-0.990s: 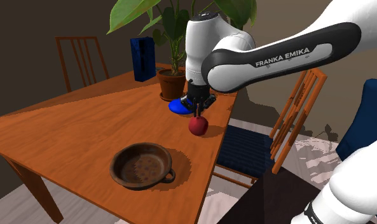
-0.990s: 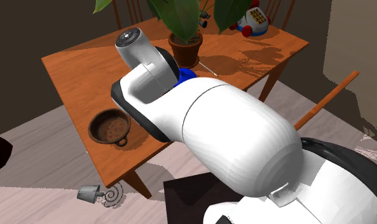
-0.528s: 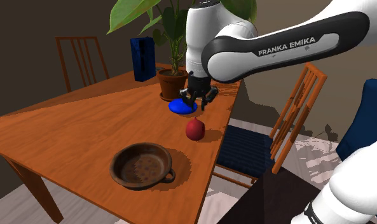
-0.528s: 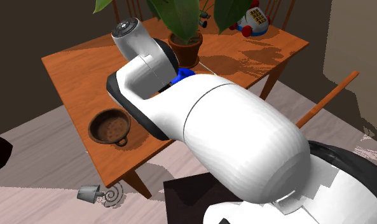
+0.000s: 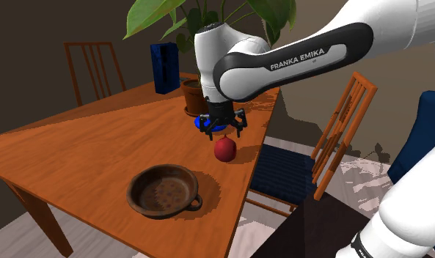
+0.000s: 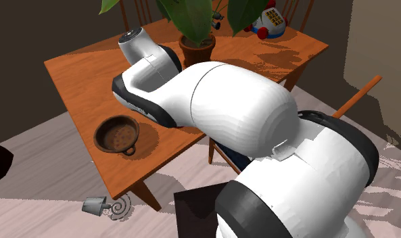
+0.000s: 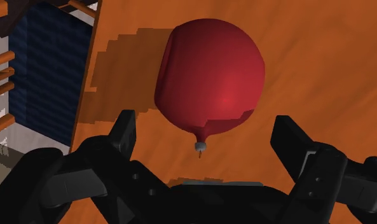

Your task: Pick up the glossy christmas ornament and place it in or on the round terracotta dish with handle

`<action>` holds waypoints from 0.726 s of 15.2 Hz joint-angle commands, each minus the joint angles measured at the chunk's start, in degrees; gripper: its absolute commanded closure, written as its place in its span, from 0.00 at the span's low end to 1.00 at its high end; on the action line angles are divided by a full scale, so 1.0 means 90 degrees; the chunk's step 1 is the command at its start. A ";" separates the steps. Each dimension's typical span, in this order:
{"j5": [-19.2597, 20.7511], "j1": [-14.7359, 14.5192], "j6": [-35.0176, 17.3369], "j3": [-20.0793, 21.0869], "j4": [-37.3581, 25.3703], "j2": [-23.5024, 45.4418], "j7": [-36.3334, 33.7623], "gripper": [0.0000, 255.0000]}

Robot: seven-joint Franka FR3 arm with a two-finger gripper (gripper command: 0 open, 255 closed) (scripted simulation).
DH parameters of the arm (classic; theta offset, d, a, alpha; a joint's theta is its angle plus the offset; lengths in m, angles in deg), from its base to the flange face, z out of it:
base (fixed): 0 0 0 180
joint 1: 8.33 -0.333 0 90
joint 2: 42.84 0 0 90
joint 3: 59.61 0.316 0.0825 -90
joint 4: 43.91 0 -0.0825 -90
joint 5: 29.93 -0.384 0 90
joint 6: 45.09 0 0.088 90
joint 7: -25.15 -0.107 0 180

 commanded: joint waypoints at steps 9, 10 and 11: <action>0.0060 0.0024 -0.0271 -0.0018 0.0229 0.0063 -0.0046 0.00; 0.0059 0.0024 -0.0270 -0.0018 0.0229 0.0063 -0.0046 0.00; 0.0059 0.0024 -0.0270 -0.0018 0.0229 0.0063 -0.0046 1.00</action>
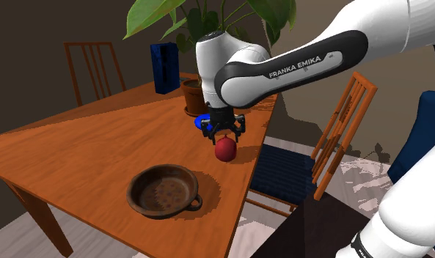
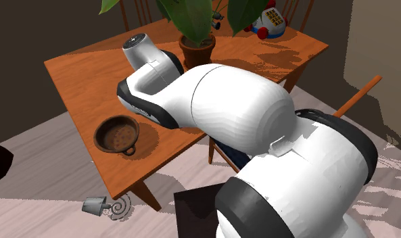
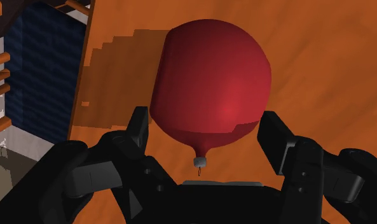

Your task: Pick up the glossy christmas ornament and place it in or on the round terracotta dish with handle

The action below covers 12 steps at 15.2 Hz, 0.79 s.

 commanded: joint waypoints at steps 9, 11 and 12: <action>-0.0004 -0.0001 -0.0005 0.0001 0.0005 0.0004 0.0000 1.00; -0.0048 -0.0001 0.0151 -0.0009 -0.0116 -0.0050 0.0061 1.00; -0.0067 0.0000 0.0230 -0.0013 -0.0179 -0.0075 0.0091 1.00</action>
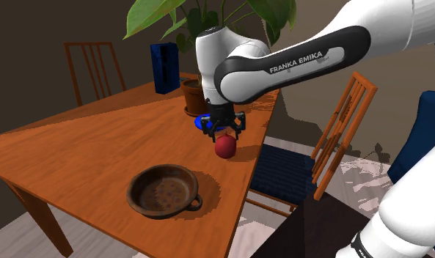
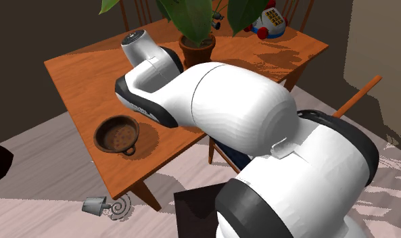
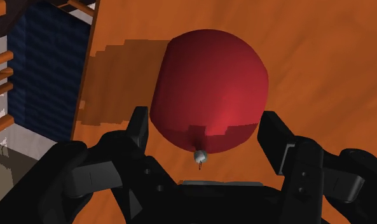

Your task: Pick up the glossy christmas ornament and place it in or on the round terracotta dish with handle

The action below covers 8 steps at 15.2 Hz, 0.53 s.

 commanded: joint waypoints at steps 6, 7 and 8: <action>-0.0119 0.0003 0.0552 -0.0031 -0.0455 -0.0152 0.0189 1.00; -0.0130 0.0004 0.0633 -0.0034 -0.0528 -0.0165 0.0212 1.00; -0.0139 0.0005 0.0714 -0.0037 -0.0602 -0.0177 0.0234 1.00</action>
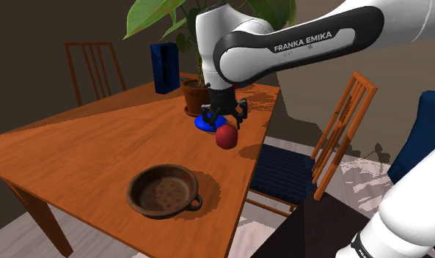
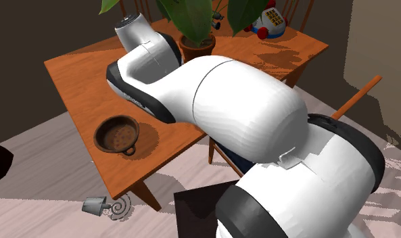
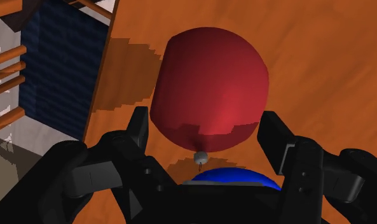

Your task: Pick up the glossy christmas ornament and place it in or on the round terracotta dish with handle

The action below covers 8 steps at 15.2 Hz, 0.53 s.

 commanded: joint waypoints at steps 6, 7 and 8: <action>-0.0039 0.0009 0.0572 -0.0016 -0.0552 -0.0042 0.0142 1.00; -0.0040 0.0010 0.0655 -0.0017 -0.0638 -0.0042 0.0159 1.00; -0.0041 0.0011 0.0738 -0.0017 -0.0724 -0.0040 0.0175 1.00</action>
